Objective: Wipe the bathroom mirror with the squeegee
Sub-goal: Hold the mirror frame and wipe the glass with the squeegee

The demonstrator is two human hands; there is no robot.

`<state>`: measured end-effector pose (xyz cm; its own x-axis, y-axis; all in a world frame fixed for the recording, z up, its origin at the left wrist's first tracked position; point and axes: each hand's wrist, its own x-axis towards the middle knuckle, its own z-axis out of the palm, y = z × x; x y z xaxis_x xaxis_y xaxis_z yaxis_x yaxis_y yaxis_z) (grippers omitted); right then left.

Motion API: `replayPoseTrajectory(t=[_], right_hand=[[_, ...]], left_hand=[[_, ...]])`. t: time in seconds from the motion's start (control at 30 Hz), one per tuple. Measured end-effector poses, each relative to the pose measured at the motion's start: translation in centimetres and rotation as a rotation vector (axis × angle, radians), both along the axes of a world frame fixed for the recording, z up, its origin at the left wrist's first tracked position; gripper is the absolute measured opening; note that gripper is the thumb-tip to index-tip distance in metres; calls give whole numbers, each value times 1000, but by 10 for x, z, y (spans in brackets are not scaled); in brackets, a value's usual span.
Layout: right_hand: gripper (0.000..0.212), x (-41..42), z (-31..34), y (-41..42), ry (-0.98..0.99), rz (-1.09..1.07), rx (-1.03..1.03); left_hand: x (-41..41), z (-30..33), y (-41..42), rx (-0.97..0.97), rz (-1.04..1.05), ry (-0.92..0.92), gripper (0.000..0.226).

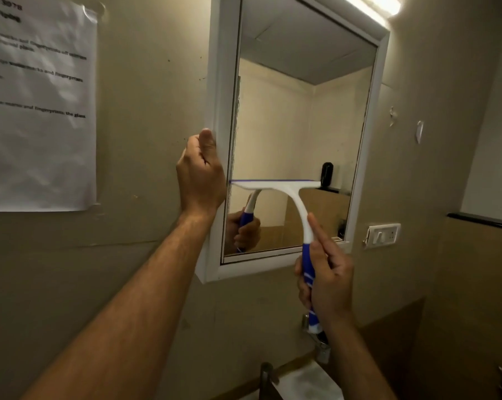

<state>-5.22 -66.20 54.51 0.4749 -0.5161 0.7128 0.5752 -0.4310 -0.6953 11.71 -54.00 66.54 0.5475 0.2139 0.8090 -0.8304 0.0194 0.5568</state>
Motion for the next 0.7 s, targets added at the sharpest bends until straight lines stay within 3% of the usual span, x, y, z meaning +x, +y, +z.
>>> replayPoseTrajectory(t=[0.2, 0.37, 0.53, 0.7], right_hand=[[47, -12, -40, 4, 81, -12, 11], [40, -8, 7, 4, 8, 31, -2], [37, -4, 0, 0, 22, 41, 26], [44, -13, -59, -7, 155, -25, 22]], left_hand=[[-1, 0, 0, -4, 3, 13, 44], [-3, 0, 1, -1, -1, 11, 41], [-11, -2, 3, -1, -51, -20, 64], [-7, -2, 2, 17, 0, -7, 46]])
